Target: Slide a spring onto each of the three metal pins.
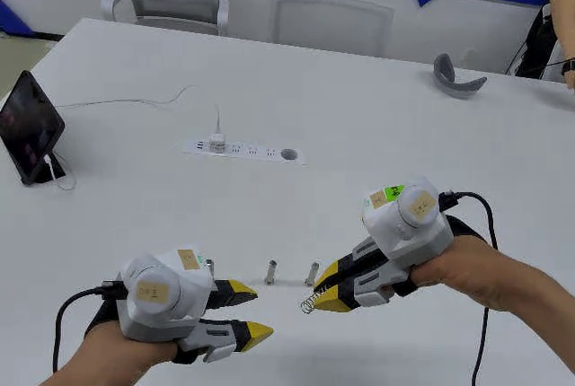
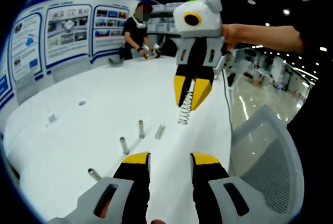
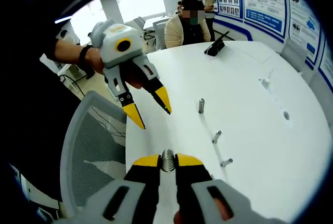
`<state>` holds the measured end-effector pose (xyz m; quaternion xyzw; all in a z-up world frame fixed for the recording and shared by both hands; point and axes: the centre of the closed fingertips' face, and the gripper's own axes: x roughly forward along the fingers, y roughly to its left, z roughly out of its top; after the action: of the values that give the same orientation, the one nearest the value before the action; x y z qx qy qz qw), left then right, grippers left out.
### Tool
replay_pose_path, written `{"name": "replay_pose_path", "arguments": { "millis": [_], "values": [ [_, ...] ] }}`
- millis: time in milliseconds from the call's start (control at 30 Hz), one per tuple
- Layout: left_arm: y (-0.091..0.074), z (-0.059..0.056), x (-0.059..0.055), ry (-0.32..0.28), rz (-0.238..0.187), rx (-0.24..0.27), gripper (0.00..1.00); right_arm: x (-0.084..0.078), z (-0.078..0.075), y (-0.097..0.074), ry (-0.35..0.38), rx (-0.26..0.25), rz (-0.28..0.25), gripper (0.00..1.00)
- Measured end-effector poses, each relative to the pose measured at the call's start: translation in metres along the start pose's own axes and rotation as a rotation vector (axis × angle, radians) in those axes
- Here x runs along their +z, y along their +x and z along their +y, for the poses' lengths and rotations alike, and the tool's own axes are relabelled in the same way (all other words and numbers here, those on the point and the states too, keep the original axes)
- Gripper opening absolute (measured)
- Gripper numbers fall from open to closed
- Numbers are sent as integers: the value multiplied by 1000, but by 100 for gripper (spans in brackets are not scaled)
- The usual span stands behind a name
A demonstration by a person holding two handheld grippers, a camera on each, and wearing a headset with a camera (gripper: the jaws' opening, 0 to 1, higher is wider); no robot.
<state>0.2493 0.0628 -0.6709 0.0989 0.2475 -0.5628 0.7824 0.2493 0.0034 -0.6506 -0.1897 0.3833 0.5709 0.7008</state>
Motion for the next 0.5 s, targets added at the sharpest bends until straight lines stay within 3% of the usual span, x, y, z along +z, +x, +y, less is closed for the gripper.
{"name": "replay_pose_path", "arguments": {
  "millis": [500],
  "values": [
    [-25, 28, -25, -101, 7, 123, 42, -8, -21, 9, 24, -33, 30, 12]
  ]
}}
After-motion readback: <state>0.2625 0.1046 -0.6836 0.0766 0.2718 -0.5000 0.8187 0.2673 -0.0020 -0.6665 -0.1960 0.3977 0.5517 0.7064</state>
